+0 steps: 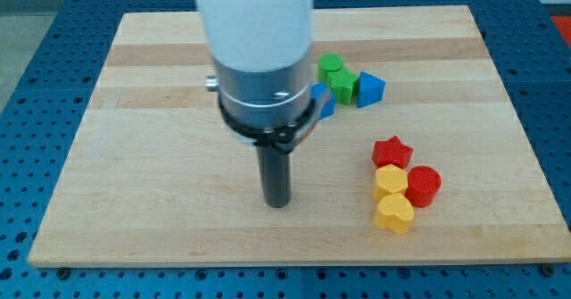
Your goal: Push yellow heart beside yellow hexagon
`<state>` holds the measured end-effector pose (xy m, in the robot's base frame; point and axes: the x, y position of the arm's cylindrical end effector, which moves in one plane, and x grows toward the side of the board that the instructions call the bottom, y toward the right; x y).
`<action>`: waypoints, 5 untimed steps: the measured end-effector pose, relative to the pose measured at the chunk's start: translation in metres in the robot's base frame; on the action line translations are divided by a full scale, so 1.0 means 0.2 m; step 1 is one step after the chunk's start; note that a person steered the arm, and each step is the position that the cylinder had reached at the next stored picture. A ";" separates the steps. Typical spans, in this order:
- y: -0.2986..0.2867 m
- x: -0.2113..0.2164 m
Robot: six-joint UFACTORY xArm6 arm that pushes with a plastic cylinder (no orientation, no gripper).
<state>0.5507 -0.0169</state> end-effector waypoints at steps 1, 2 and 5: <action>0.04 -0.04; 0.04 -0.04; 0.35 0.05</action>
<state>0.5603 0.0526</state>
